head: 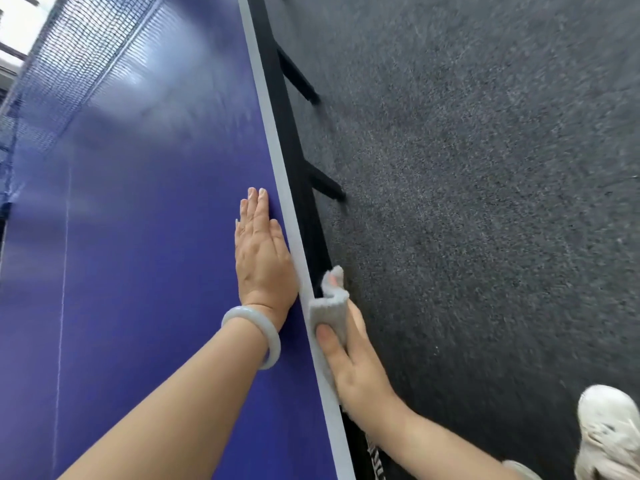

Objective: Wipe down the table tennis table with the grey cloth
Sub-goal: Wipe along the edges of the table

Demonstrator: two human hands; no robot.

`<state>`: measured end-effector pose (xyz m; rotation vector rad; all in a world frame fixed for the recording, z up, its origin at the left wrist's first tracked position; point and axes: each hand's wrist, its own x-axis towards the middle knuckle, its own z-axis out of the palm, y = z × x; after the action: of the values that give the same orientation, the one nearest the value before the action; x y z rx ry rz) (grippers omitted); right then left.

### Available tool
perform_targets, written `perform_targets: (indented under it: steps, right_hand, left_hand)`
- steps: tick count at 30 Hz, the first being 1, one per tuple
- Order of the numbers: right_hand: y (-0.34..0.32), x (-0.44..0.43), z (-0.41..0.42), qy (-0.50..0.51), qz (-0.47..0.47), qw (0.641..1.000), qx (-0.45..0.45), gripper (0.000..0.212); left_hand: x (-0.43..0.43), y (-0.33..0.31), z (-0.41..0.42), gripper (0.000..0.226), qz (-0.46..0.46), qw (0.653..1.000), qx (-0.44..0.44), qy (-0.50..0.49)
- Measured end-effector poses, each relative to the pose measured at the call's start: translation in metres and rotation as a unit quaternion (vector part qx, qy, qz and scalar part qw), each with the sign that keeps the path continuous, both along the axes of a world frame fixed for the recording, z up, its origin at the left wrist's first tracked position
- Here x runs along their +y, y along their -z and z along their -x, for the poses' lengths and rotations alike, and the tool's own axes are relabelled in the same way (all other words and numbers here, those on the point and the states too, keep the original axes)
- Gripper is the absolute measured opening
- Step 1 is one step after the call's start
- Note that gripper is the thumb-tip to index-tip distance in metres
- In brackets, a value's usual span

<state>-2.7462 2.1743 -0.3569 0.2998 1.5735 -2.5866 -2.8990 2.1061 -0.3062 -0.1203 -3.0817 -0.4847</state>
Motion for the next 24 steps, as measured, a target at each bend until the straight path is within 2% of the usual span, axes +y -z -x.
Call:
perform_targets:
  steps: [2, 6, 10, 13, 19, 24]
  right_hand:
    - [-0.006, 0.0, -0.012, -0.022, -0.03, 0.999, -0.024, 0.07]
    - [-0.007, 0.009, 0.056, -0.052, -0.106, 0.991, -0.07, 0.074]
    - [-0.001, 0.014, 0.092, -0.057, -0.081, 0.991, -0.087, 0.079]
    - [-0.002, 0.012, 0.073, -0.057, -0.087, 0.99, -0.095, 0.079]
    - [-0.006, -0.001, -0.031, -0.1, -0.097, 0.985, -0.103, 0.083]
    - [-0.001, 0.004, -0.028, -0.13, -0.099, 0.982, -0.095, 0.084]
  left_hand:
    - [-0.001, 0.001, 0.001, 0.048, 0.0, 1.0, 0.004, 0.001]
    - [-0.004, 0.003, 0.003, 0.047, -0.021, 1.0, 0.011, 0.006]
    - [-0.005, 0.002, 0.003, 0.046, -0.06, 0.998, 0.011, -0.003]
    - [-0.003, 0.0, 0.002, 0.044, -0.081, 0.997, 0.016, -0.003]
    - [-0.001, -0.008, -0.003, 0.043, -0.116, 0.992, 0.027, -0.027]
    - [-0.012, -0.017, -0.035, 0.046, -0.09, 0.995, -0.027, 0.043]
